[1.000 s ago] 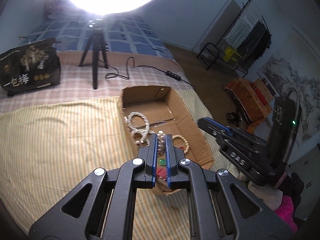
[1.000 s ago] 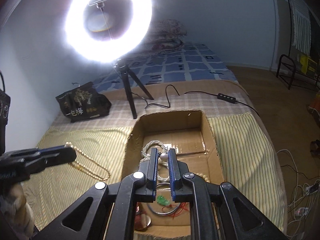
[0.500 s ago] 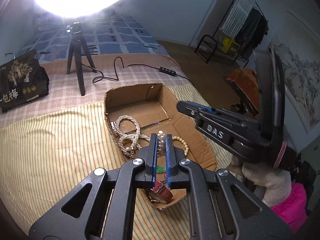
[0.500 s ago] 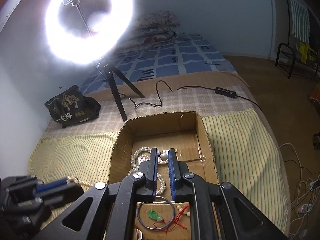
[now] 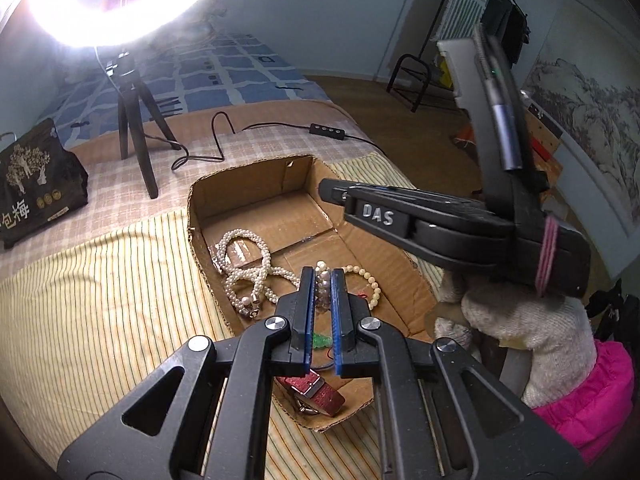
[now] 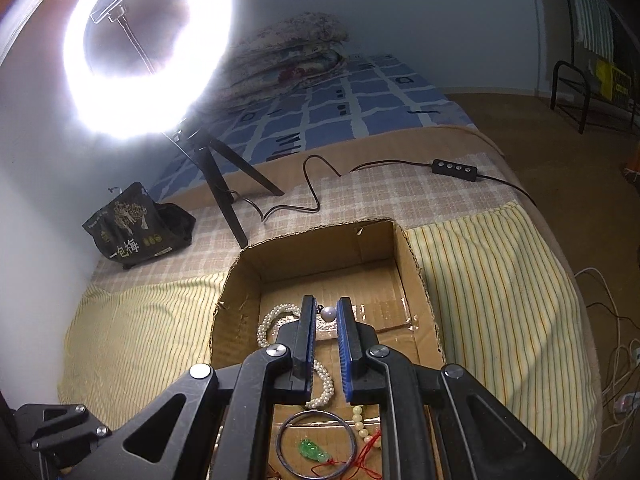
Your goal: Organize jewelry
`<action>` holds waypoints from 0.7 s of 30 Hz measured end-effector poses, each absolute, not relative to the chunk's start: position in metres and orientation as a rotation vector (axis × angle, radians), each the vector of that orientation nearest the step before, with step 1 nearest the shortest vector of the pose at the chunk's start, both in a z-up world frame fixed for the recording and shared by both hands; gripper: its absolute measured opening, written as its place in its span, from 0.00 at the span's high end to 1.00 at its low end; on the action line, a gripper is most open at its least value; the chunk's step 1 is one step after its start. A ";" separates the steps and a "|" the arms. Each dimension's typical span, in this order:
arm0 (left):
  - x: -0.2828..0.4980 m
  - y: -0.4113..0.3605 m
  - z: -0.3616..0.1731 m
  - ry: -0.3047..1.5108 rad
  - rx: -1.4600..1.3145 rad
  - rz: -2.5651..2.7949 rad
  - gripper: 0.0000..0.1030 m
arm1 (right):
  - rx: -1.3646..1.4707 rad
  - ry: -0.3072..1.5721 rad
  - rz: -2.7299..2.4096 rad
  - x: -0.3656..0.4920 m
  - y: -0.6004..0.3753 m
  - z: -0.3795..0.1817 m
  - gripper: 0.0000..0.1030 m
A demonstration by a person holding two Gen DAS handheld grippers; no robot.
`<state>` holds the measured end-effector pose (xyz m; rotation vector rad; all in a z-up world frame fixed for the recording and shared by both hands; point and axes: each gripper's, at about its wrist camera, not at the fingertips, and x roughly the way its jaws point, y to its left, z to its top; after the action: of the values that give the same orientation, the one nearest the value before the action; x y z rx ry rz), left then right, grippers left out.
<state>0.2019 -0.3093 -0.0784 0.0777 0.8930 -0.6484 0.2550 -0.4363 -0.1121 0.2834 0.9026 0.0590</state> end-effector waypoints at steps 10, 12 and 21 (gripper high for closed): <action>0.198 -0.314 -0.077 0.876 0.104 -0.653 0.95 | 0.277 0.907 0.061 0.258 -0.429 -0.116 0.70; 0.196 -0.315 -0.076 0.869 0.114 -0.654 0.95 | 0.268 0.906 0.056 0.258 -0.428 -0.115 0.64; 0.187 -0.316 -0.072 0.826 0.159 -0.642 0.64 | 0.220 0.873 -0.001 0.252 -0.429 -0.106 0.16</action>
<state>0.1870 -0.3160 -0.0717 0.1591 0.8258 -0.6418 0.2521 -0.4285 -0.1057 0.2202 0.8734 -0.0012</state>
